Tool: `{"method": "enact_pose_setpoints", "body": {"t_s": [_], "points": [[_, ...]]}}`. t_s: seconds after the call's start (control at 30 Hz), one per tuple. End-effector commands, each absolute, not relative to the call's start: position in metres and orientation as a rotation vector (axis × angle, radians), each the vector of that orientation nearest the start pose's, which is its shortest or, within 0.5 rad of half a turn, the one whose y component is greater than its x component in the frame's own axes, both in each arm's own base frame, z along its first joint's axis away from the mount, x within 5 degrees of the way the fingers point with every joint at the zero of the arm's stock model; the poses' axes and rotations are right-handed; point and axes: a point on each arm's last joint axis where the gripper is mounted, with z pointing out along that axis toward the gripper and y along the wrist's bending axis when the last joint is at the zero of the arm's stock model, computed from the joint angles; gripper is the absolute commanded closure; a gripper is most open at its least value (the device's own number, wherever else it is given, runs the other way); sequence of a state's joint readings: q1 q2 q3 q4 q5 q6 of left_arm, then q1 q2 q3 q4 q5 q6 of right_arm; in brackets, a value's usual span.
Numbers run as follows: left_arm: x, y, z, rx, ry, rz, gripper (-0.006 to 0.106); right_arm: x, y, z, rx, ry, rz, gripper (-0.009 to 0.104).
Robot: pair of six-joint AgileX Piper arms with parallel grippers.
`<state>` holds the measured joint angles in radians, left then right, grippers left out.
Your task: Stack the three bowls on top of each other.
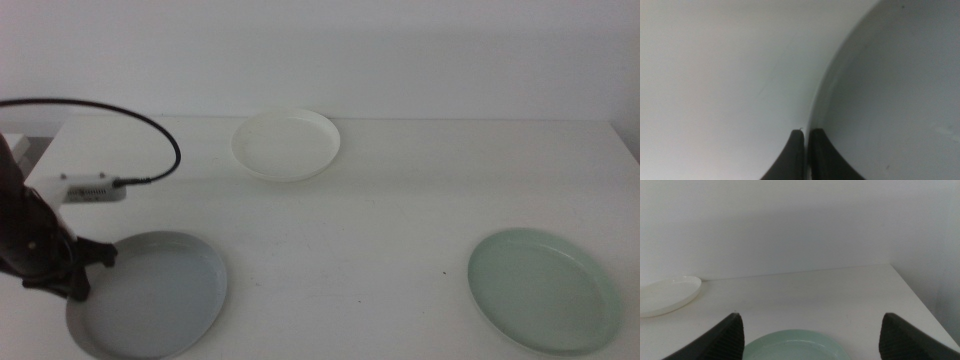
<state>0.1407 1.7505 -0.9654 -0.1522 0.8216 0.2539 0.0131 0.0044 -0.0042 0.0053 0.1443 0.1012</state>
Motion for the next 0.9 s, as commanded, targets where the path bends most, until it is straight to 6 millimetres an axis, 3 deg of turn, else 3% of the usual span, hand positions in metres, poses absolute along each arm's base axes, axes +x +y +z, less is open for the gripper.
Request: {"method": "enact_pose_setpoints", "body": {"t_s": [0.0, 0.23, 0.37, 0.7, 0.87], "points": [[0.300, 0.030, 0.178, 0.006, 3.035, -0.147, 0.102, 0.056, 0.000, 0.201, 0.071, 1.617, 0.081, 0.002], [0.337, -0.010, 0.244, 0.041, 2.891, -0.206, 0.102, 0.056, 0.000, 0.201, 0.071, 1.617, 0.081, 0.002], [0.357, -0.045, 0.263, 0.106, 2.826, -0.276, 0.102, 0.056, 0.000, 0.201, 0.071, 1.617, 0.081, 0.002], [0.397, -0.113, 0.258, 0.233, 2.827, -0.374, 0.102, 0.056, 0.000, 0.201, 0.071, 1.617, 0.081, 0.002], [0.405, -0.135, 0.239, 0.271, 2.871, -0.417, 0.102, 0.056, 0.000, 0.201, 0.071, 1.617, 0.081, 0.002]]}}
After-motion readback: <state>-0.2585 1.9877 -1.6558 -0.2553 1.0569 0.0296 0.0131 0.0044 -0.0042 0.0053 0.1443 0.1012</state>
